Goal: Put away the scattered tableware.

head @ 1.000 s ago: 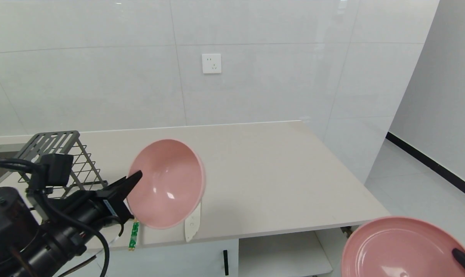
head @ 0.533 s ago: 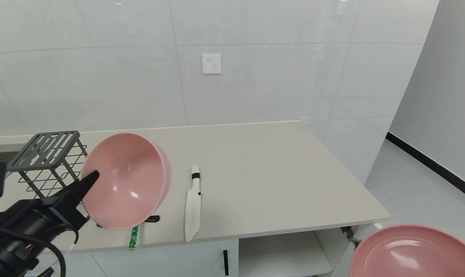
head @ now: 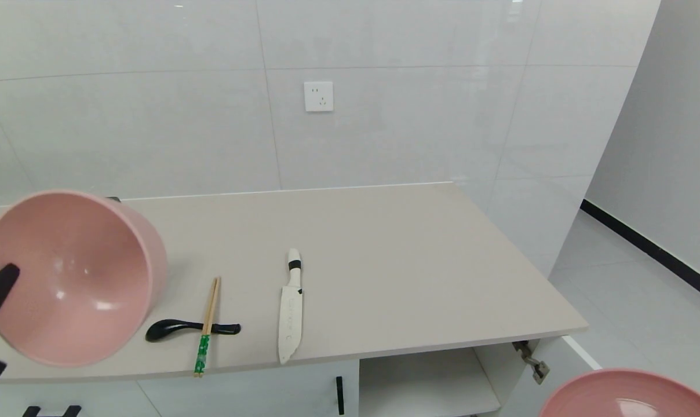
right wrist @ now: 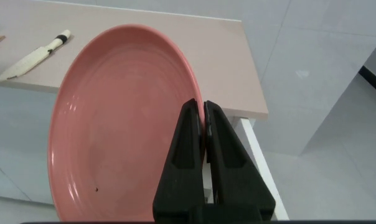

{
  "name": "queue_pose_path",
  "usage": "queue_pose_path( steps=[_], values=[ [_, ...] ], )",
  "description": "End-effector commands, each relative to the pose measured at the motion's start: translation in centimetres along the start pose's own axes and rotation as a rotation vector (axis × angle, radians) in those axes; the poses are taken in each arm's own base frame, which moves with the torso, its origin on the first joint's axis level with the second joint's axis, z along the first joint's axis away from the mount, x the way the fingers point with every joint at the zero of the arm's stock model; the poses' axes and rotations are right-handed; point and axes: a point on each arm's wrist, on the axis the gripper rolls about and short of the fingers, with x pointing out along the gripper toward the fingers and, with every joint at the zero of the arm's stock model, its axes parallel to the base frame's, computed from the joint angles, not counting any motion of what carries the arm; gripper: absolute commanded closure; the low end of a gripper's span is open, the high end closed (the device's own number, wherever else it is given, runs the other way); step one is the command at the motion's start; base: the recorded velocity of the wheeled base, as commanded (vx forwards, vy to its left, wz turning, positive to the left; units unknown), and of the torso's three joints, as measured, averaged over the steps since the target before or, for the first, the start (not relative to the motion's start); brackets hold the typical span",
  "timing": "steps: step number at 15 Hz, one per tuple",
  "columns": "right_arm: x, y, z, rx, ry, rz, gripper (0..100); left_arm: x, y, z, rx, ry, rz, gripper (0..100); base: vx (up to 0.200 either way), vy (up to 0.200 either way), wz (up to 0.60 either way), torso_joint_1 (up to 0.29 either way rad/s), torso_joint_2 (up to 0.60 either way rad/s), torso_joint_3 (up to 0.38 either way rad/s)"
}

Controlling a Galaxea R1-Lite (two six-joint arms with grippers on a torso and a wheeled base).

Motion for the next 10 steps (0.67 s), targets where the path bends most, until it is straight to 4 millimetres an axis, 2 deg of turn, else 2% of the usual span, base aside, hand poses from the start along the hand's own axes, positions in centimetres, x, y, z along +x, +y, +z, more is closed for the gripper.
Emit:
queue_pose_path(
  steps=[1, 6, 10],
  values=[
    [-0.3, 0.1, 0.0, -0.011, -0.041, -0.008, 100, -6.0, 0.2, -1.1, 0.086, -0.022, -0.077, 100, 0.000, 0.000, 0.00, 0.000, 0.00, 0.000],
    [-0.3, 0.1, 0.0, -0.011, -0.041, -0.008, 100, -8.1, 0.7, -3.3, 0.066, 0.087, -0.160, 100, 0.000, 0.000, 0.00, 0.000, 0.00, 0.000],
    [-0.3, 0.1, 0.0, -0.010, -0.041, -0.008, 100, -9.6, 1.1, -4.7, 0.071, 0.099, -0.143, 100, 0.000, 0.000, 0.00, 0.000, 0.00, 0.000]
  ],
)
